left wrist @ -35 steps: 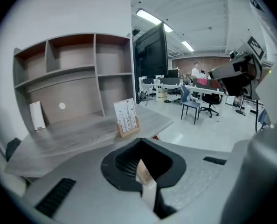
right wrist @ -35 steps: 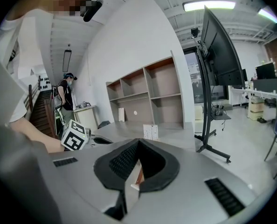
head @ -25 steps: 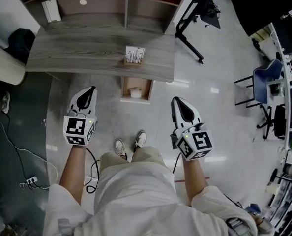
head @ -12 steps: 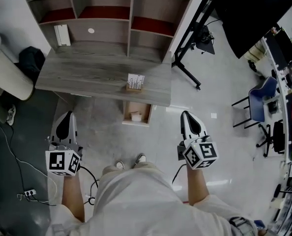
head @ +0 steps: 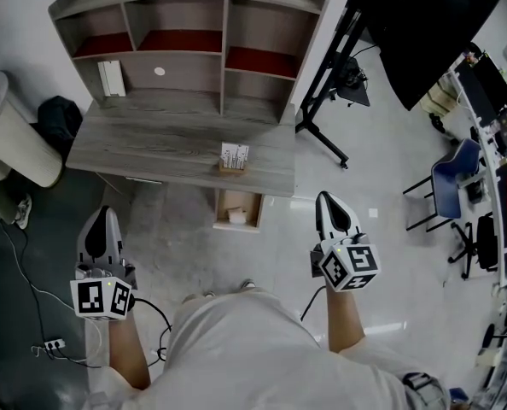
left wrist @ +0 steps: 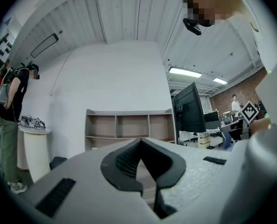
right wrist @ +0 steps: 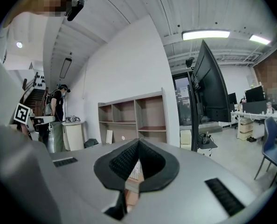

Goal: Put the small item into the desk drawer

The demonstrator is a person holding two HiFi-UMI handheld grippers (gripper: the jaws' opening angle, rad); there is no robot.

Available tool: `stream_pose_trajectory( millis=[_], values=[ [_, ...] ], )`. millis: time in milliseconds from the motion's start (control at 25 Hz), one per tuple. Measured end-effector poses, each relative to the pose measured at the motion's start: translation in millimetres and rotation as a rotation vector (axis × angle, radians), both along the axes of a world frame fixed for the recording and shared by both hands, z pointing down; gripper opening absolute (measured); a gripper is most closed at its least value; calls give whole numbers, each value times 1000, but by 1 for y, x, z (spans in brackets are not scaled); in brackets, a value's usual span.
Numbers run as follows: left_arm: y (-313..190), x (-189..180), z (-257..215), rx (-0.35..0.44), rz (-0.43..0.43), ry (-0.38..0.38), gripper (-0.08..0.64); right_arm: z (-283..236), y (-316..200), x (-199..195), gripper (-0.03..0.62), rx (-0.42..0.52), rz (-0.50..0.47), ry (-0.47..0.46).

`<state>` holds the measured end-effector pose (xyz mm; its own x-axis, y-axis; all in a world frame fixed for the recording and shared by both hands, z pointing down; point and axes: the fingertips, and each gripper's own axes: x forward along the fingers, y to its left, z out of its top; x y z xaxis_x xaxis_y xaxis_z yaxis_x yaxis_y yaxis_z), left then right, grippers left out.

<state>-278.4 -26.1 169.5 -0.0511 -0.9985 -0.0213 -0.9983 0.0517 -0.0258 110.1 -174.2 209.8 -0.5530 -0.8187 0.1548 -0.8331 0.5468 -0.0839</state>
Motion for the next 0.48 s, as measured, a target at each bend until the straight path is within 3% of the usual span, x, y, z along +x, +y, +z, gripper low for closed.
stream_pose_trajectory(
  millis=[480],
  values=[
    [5, 8, -1, 9, 13, 2, 6, -18, 4, -14, -3, 58, -26, 3]
  ],
)
